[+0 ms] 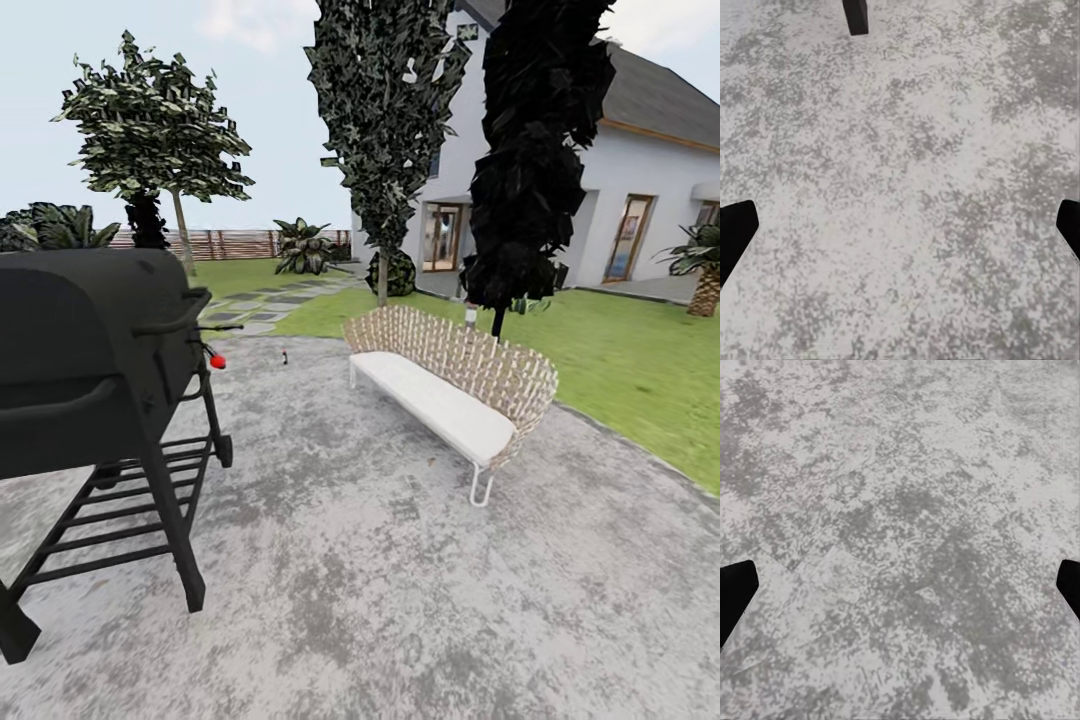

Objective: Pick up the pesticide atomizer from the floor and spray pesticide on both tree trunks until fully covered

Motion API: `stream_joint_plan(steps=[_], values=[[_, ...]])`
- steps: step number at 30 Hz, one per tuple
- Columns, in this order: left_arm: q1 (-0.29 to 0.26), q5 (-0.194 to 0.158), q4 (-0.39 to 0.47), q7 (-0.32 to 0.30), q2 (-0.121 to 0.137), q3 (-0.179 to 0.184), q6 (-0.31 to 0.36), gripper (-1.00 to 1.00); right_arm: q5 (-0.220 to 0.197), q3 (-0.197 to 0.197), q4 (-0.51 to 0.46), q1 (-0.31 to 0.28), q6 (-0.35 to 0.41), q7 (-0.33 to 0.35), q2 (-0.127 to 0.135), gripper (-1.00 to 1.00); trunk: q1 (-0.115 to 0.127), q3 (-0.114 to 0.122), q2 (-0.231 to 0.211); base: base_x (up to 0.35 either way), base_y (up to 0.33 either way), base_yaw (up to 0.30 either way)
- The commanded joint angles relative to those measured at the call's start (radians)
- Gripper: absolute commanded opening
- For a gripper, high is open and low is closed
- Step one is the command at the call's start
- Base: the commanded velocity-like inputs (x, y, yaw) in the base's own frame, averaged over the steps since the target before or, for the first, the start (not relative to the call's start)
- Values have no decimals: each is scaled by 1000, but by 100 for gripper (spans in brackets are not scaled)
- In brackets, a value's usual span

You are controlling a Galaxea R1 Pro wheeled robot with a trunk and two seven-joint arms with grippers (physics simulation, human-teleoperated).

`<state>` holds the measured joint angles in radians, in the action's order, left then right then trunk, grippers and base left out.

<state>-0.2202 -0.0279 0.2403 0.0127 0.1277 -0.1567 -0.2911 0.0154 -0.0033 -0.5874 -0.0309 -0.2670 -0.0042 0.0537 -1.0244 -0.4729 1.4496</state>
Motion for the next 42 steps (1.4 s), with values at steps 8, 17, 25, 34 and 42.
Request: stream_joint_plan(steps=[8, 17, 25, 34, 42], values=[[-1, 2, -1, 1, -2, 3, -3, 100, 2, -1, 1, 0, -3, 0, 0, 100, -1, -4, 0, 299, -118, 30], [-1, 3, -2, 1, -2, 4, -2, 100, 2, -1, 1, -1, -3, 0, 0, 100, -1, -12, 0, 244, -196, 115], [-1, 0, -1, 2, -2, 3, -2, 100, 2, -1, 1, -1, -3, 0, 0, 100, -1, -14, 0, 217, -226, 46], [-1, -4, 0, 1, -2, 2, -3, 100, 3, -1, 1, 0, -3, 0, 0, 100, -1, -19, 0, 174, -149, 80], [-1, -1, 1, -6, -2, 3, -3, 100, 2, -1, 1, 0, -3, 0, 0, 100, -8, -33, 14, 9, -5, 184]])
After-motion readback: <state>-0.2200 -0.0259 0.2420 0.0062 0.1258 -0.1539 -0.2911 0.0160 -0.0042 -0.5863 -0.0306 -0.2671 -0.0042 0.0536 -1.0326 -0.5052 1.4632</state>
